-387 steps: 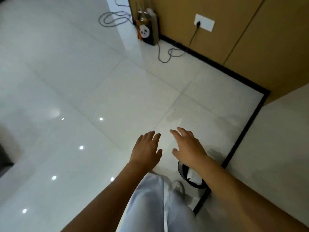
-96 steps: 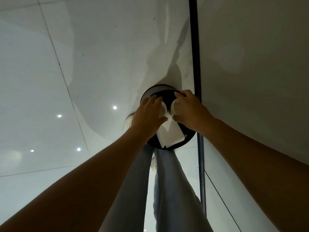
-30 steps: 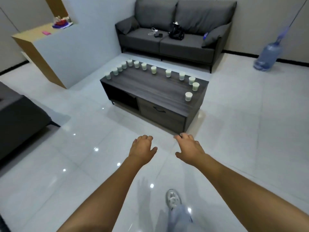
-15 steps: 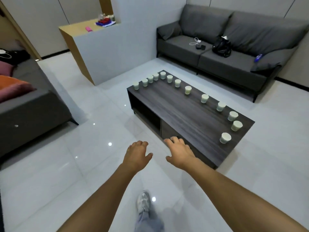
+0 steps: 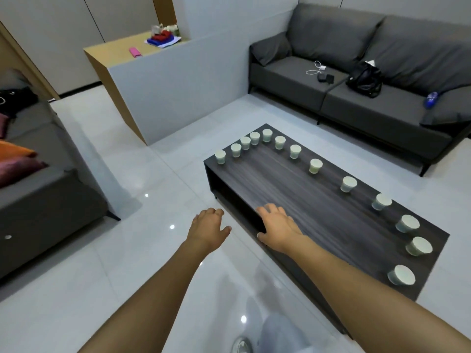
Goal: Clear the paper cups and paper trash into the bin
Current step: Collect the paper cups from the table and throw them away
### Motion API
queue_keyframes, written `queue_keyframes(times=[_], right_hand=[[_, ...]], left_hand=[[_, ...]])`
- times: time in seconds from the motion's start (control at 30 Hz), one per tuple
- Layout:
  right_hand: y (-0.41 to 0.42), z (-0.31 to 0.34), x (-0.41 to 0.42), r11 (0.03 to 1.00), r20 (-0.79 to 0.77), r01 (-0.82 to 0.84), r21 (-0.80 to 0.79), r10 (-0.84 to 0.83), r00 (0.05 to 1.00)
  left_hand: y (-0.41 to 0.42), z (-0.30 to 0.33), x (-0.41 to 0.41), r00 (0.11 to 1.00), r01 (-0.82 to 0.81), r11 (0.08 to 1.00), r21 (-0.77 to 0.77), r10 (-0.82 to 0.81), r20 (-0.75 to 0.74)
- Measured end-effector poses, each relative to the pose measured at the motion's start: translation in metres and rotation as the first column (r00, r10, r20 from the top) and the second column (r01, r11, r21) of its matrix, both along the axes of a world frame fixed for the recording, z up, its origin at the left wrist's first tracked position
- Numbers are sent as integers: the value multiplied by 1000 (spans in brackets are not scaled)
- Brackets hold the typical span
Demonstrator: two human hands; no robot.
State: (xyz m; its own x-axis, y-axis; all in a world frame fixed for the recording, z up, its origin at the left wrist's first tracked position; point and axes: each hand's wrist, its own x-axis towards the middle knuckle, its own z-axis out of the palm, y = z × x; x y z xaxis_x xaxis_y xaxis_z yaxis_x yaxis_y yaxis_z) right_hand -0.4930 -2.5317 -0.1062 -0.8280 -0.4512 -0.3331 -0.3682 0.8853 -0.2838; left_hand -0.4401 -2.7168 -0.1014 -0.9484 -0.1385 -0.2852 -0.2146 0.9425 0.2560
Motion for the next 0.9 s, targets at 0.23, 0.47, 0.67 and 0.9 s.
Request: queue_keyframes(times=[0.23,0.47,0.67,0.9], right_hand=[[-36,-22,-146,1000,55,8,17,-9,998],[-74,-24,-305,1000,58,21,23,-22,998],[-116,-51,-390,998,130,12,67,-21,991],[-185,-100,-480,994,203,65,83,-80,976]], left_hand=[[-40,-20,-143,998,-14,1000,10,13,53],[-75,-16,-293,998,-43,999,27,42,41],[-118,-34,-369,994,-78,996,53,73,86],[-194,-81,-462,985,-57,993,100,39,171]])
